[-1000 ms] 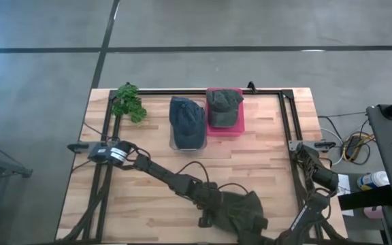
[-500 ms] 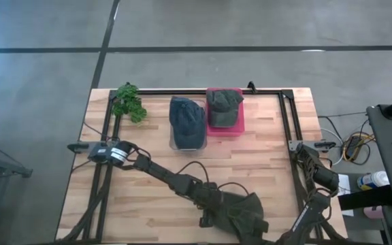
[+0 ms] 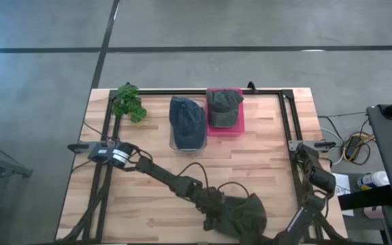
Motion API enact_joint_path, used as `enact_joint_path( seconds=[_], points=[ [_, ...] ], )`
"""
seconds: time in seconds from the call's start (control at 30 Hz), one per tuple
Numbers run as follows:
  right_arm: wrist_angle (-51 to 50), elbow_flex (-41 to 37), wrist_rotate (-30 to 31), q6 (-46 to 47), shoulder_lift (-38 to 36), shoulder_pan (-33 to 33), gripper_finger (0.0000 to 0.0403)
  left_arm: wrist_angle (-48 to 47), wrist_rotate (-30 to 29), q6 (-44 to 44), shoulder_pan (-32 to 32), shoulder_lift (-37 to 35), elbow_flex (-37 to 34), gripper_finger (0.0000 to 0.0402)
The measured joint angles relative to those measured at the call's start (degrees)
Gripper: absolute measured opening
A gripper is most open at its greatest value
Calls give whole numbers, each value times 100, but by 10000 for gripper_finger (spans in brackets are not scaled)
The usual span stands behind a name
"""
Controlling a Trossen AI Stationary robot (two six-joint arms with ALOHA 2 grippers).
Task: Pick & Place hat
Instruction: Put the green cap into the red bin
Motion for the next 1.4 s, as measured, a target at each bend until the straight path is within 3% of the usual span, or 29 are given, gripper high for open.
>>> enact_joint_path(
  seconds=[0.23, 0.43, 0.57, 0.63, 0.77, 0.9, 1.03, 1.23, 1.4],
  points=[
    [-957, -17, -192, -260, -50, -347, 203, 329, 41, -193, -60, 0, 183, 167],
    [-901, -20, -578, -1022, -417, -550, 119, 680, -186, -104, -47, -14, 914, 167],
    [-1278, -43, -593, -1291, -857, -550, 54, 188, -311, 702, -20, -65, 1575, 167],
    [-1664, -110, -628, -1089, -1106, -548, 28, -501, -372, 1067, 1, -113, 1962, 167],
    [-1540, -507, -801, -665, -1928, -561, 19, -2002, -782, 1498, -16, -292, 2844, 167],
    [-714, -1203, -1002, -542, -3029, -684, 19, -3231, -1173, 1857, -75, -367, 3785, 167],
    [516, -2227, -909, -357, -4243, -817, 19, -3890, -1718, 2290, -124, -407, 4367, 167],
    [4070, -4577, -1297, -389, -5853, -945, 20, -4319, -2542, 2513, -227, -1028, 3636, 167],
    [6769, -6285, -1603, 21, -6391, -1006, 20, -4296, -2633, 2292, -203, -1413, 2770, 167]
  ],
)
